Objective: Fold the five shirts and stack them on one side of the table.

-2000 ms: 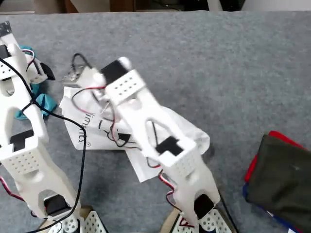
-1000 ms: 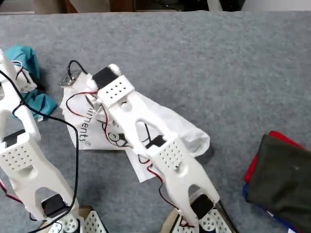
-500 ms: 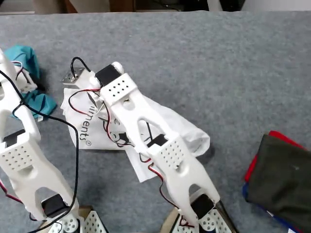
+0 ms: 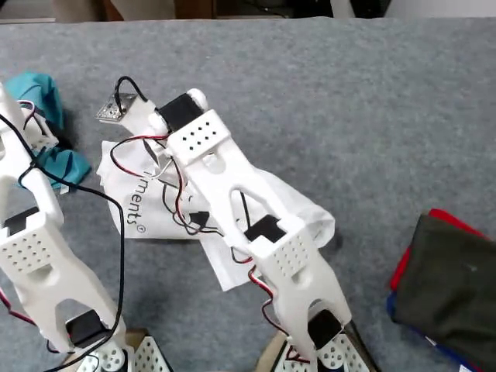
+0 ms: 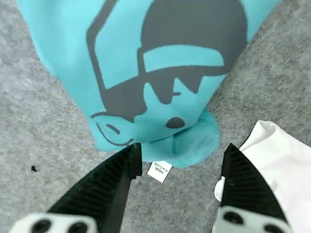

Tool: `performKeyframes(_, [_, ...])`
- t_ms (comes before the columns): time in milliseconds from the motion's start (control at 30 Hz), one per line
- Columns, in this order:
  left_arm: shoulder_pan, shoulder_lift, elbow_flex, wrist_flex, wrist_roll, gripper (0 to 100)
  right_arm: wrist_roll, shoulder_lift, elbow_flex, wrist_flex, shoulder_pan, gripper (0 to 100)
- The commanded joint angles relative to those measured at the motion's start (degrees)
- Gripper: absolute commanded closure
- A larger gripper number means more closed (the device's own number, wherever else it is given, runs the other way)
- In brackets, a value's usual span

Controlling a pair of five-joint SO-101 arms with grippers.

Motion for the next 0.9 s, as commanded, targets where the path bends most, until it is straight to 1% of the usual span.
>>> performKeyframes(0, [-0.18, -1.27, -3.08, 1.05, 0.35, 73, -0.62, 1.54, -2.07, 0.97, 0.92, 85.0])
performKeyframes(233, [-0.26, -1.27, -3.08, 1.32, 0.35, 73, -1.32, 9.63, -9.27, 0.97, 1.80, 85.0])
performKeyframes(400, [-0.35, -1.27, -3.08, 1.32, 0.35, 73, -1.32, 12.53, -11.21, 0.97, 3.38, 85.2])
performKeyframes(600, [-0.18, -1.27, -3.08, 1.32, 0.35, 73, -1.32, 12.79, -10.95, 0.97, 3.65, 97.3])
performKeyframes(867, [-0.26, -1.27, -3.08, 1.32, 0.35, 73, -1.32, 12.88, -10.95, 0.97, 3.65, 99.4])
